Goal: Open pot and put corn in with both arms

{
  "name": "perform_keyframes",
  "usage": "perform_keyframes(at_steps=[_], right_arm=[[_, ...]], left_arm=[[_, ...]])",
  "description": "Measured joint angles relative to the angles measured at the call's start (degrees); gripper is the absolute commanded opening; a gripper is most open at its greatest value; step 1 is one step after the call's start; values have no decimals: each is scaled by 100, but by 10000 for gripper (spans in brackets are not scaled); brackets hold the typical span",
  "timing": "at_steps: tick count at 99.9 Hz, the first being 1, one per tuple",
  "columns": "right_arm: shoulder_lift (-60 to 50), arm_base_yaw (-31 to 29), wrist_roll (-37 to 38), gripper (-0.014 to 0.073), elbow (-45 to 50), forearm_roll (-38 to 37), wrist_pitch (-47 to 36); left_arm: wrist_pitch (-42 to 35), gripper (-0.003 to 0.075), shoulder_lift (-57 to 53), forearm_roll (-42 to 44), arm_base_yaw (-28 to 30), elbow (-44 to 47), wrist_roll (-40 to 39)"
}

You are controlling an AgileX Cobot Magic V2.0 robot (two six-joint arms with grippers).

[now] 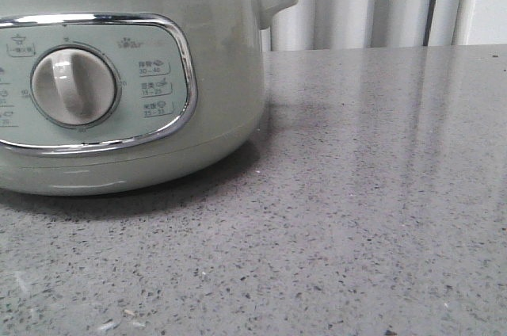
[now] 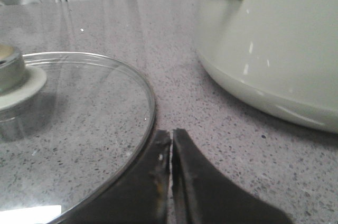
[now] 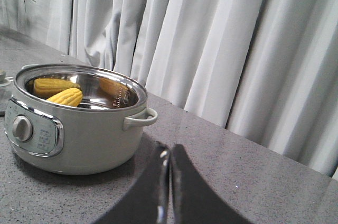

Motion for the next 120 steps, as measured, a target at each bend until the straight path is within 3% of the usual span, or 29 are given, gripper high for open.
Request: perform_keyframes(at_steps=[27, 120], right_arm=[[0, 0, 0, -53, 0, 0, 0], [0, 0, 0, -53, 156, 0, -53]], left_arm=[[441, -20, 0, 271, 0, 0, -150], [452, -20, 0, 284, 0, 0, -183]])
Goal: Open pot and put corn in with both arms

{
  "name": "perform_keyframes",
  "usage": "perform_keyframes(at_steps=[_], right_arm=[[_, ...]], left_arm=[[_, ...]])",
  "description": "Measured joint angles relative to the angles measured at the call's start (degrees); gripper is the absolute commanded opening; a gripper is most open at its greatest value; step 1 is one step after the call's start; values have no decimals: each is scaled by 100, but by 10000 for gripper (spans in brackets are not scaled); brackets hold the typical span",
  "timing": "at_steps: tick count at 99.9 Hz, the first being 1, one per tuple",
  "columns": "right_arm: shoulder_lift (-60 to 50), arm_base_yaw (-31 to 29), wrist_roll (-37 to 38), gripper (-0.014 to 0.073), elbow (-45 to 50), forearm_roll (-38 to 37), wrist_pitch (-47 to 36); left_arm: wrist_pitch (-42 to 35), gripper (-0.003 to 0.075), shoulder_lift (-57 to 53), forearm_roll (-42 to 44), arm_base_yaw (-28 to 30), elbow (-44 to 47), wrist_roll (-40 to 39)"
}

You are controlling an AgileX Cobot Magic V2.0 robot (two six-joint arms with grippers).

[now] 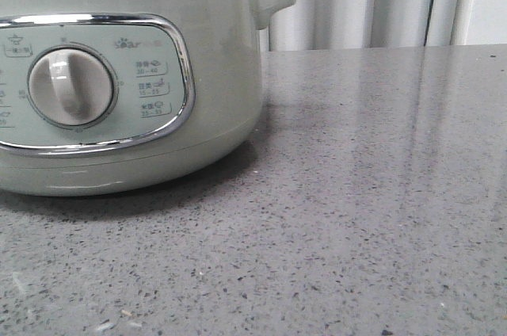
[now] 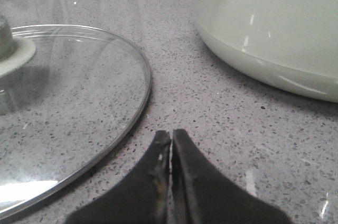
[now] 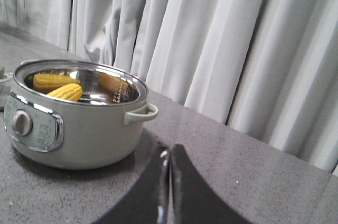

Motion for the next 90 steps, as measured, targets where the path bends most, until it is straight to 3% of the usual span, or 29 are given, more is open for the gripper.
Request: perform_keyframes(at_steps=[21, 37, 50, 70, 90], right_arm=[[0, -720, 0, -53, 1106, -167, -661], [0, -1984, 0, -53, 2357, 637, -2266], [0, -3050, 10, -53, 3223, 866, -3231], [0, -4075, 21, -53, 3361, 998, -3020], [0, -4235, 21, -53, 3361, 1062, -2217]], left_arm=[[0, -20, 0, 0, 0, 0, 0], [0, -20, 0, 0, 0, 0, 0], [0, -20, 0, 0, 0, 0, 0], [2, -20, 0, 0, 0, 0, 0], [12, -20, 0, 0, 0, 0, 0]])
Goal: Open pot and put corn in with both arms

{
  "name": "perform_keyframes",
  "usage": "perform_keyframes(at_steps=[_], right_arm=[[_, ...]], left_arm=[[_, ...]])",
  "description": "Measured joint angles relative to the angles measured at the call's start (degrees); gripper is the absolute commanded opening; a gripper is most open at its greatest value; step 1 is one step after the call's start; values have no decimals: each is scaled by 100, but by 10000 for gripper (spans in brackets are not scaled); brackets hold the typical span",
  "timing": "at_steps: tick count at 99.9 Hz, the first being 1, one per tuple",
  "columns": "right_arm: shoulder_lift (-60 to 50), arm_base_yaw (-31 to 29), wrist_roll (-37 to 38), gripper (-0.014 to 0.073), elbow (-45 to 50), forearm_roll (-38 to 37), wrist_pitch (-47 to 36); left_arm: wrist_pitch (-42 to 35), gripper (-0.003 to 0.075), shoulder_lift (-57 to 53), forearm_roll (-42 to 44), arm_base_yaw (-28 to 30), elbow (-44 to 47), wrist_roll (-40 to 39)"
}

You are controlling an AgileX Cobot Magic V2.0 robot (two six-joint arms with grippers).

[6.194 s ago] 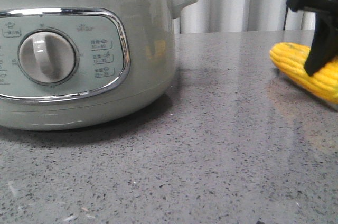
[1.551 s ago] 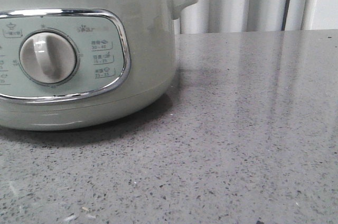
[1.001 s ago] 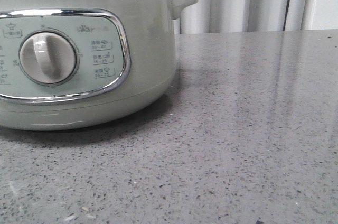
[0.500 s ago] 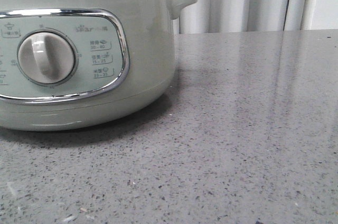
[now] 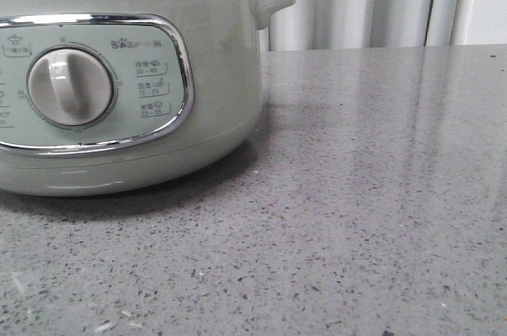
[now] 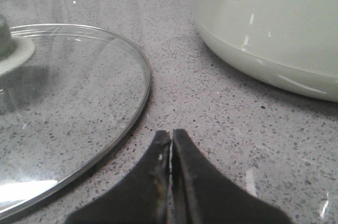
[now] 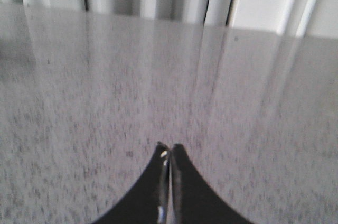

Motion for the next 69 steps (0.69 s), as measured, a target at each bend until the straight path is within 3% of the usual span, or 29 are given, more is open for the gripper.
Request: perform_keyframes(at_steps=[13, 69], right_arm=[[0, -14, 0, -53, 0, 21, 568], [0, -14, 11, -53, 0, 21, 579]], left_arm=[[0, -20, 0, 0, 0, 0, -2], [0, -20, 0, 0, 0, 0, -2]])
